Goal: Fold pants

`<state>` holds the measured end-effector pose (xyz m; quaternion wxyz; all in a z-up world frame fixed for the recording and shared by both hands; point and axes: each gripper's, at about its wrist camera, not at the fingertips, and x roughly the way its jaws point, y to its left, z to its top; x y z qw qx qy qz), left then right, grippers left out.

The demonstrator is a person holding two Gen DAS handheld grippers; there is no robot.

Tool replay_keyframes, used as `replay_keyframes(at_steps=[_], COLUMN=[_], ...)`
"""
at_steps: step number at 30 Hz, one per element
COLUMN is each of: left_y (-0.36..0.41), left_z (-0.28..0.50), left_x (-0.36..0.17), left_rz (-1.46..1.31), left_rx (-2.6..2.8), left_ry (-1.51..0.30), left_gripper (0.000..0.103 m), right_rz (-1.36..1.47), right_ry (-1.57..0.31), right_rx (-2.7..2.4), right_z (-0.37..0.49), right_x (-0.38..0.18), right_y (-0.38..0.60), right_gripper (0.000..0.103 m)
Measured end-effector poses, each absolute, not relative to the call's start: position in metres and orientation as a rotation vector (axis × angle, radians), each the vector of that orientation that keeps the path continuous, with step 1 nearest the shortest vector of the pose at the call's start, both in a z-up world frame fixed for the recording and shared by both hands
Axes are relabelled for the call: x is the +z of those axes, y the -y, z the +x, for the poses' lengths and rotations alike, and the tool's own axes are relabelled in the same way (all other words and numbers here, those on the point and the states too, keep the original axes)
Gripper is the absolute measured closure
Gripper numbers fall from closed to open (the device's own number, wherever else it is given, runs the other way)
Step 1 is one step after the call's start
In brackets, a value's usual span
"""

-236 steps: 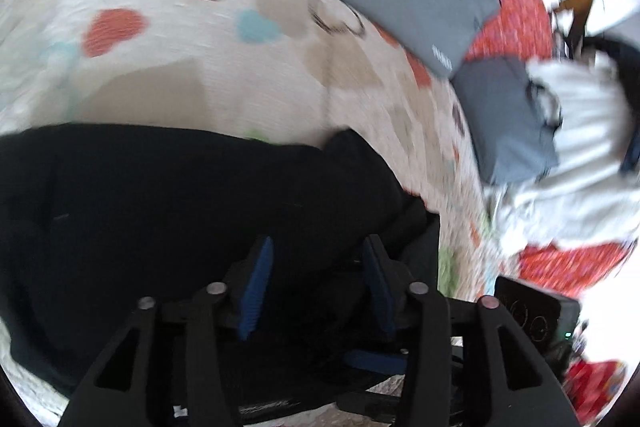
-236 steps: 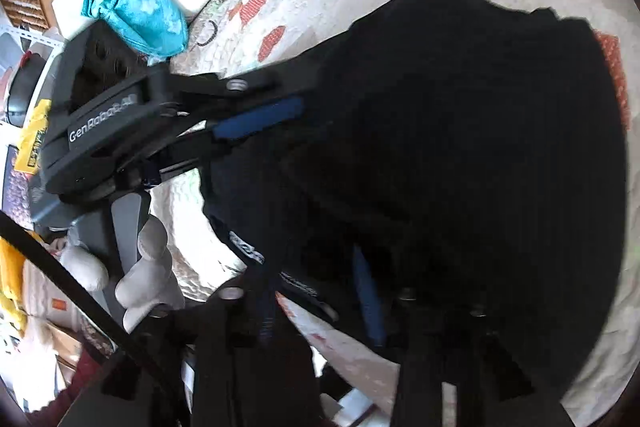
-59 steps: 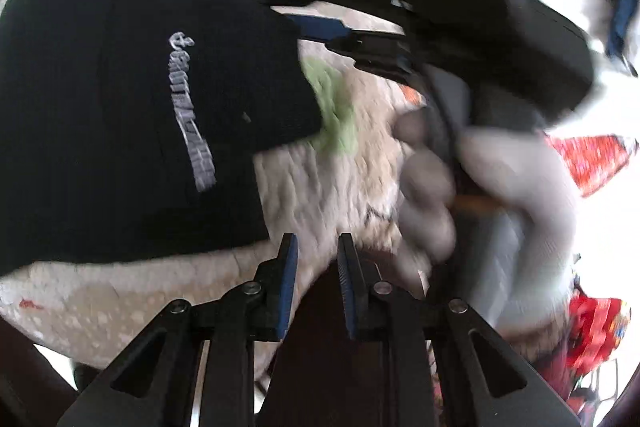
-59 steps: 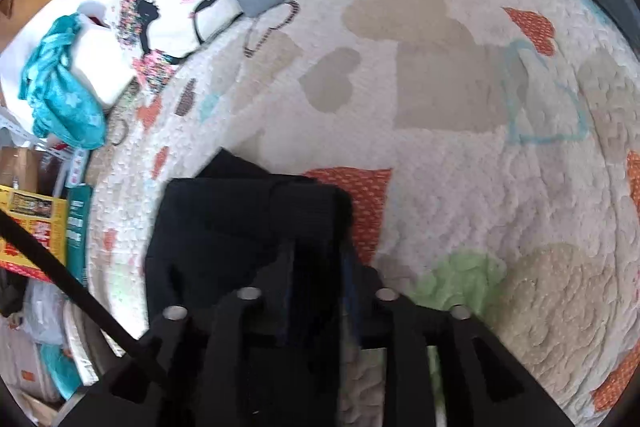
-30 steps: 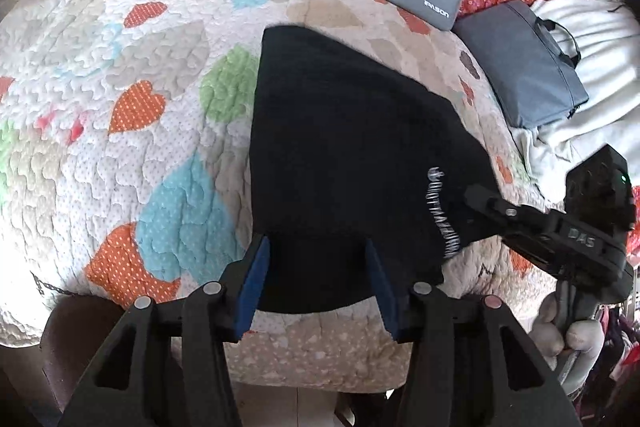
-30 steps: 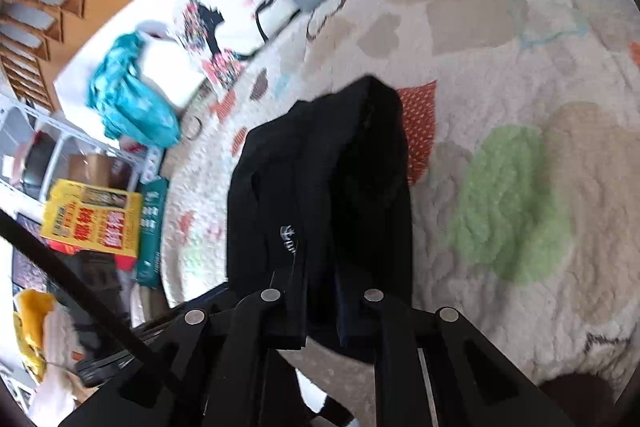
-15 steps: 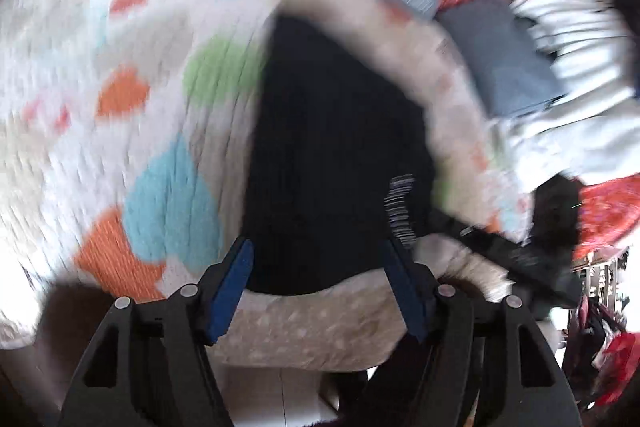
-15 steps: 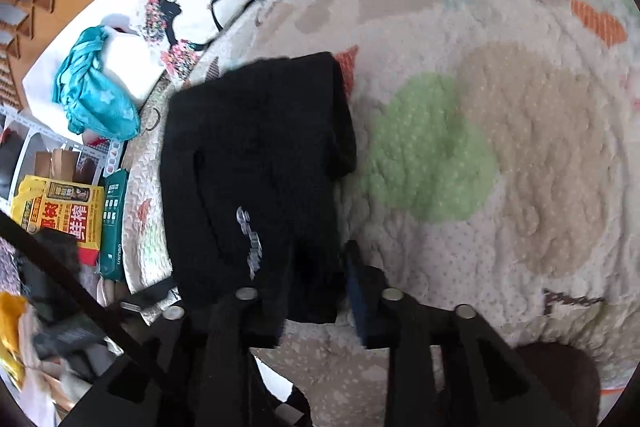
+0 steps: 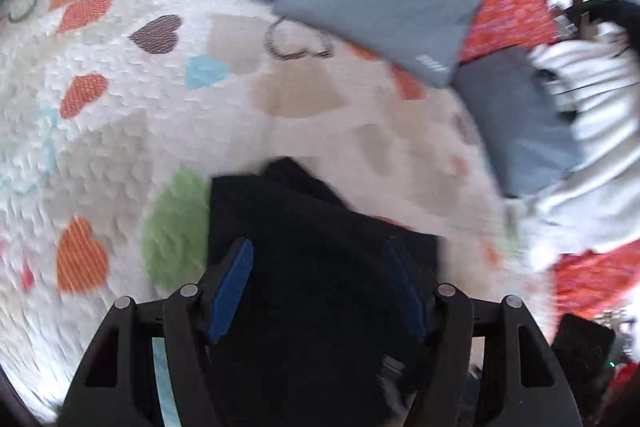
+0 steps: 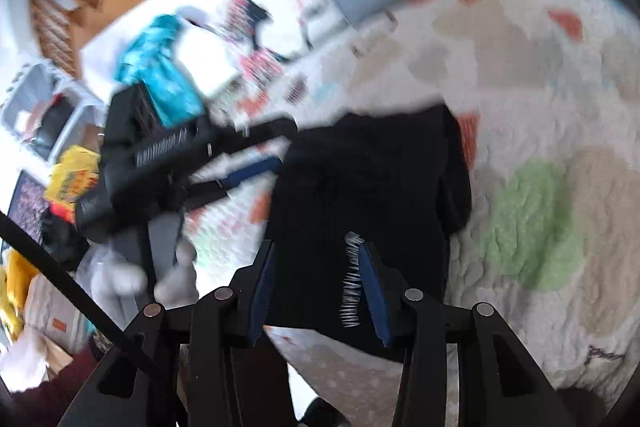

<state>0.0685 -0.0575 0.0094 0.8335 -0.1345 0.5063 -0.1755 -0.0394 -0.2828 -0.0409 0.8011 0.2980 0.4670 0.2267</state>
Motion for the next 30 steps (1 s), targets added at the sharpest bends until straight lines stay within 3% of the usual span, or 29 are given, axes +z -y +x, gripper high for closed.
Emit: replay_keyframes(at_steps=[5,10,14,19,22,30], left_y=[0.060,0.074,0.057,0.048,0.046,0.023], left_z=[0.083,0.083,0.082,0.034,0.002,-0.036], left_x=[-0.037,-0.034,-0.020,-0.003,-0.025,-0.043], left_rz=[-0.203,-0.085,-0.187,-0.133,-0.072,-0.255], left_rx=[-0.357,-0.367,-0.384,-0.364,-0.322,-0.314], left_ry=[-1.093,-1.086,-1.124,-1.046,-1.099,-1.077], left_gripper=[0.036,0.030,0.030,0.030,0.030,0.030], right_rz=[0.665,0.670,0.658,0.638,0.684,0.684], right_ry=[-1.025,-1.025,-1.004,-0.953,-0.928,-0.965], right_rx=[0.509,0.516,0.515,0.522,0.536,0.513], right_z=[-0.038,-0.032,-0.035,-0.042,-0.045,-0.049], right_x=[-0.067,-0.072,-0.072,-0.073,-0.077,-0.071], right_y=[0.282,0.280,0.279,0.278,0.283,0.282], right_gripper=[0.057,0.055,0.055,0.055,0.055,0.055])
